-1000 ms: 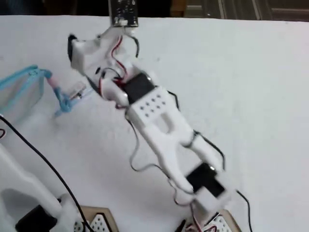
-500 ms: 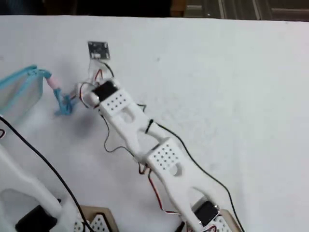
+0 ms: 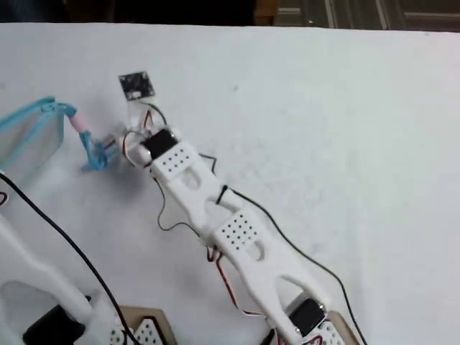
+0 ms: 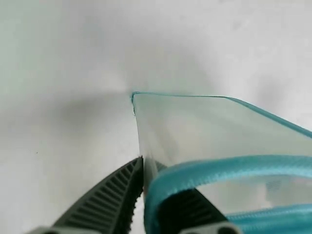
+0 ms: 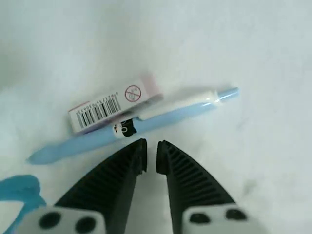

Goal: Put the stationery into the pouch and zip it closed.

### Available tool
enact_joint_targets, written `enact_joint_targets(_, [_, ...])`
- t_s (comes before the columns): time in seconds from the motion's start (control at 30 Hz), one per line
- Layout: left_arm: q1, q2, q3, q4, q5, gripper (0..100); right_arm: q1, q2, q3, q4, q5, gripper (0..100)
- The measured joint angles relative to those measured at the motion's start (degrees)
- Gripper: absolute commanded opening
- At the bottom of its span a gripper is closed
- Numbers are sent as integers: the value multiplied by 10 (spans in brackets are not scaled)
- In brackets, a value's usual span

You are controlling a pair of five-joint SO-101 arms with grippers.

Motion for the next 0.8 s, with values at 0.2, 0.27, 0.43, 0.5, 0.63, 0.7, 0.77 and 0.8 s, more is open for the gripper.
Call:
enact_joint_targets(0.2, [0,0,0,0,0,22,4,-19,-52,-34,34,19])
enact_joint_targets(0.27, [0,0,0,0,0,22,2,-20,-36,-97,56,18])
enact_joint_targets(0.43, [0,0,0,0,0,22,-12,7,43,-327,97,18])
enact_joint_targets(0.5, [0,0,0,0,0,22,-22,20,78,-382,99,17])
enact_joint_targets(0.63, [0,0,0,0,0,22,-25,26,125,-400,99,17])
enact_joint_targets(0.7, [0,0,0,0,0,22,-22,26,130,-381,112,17])
enact_joint_targets(0.77, [0,0,0,0,0,22,-22,25,130,-344,139,17])
enact_joint_targets(0.8, [0,0,0,0,0,22,-22,25,128,-324,156,17])
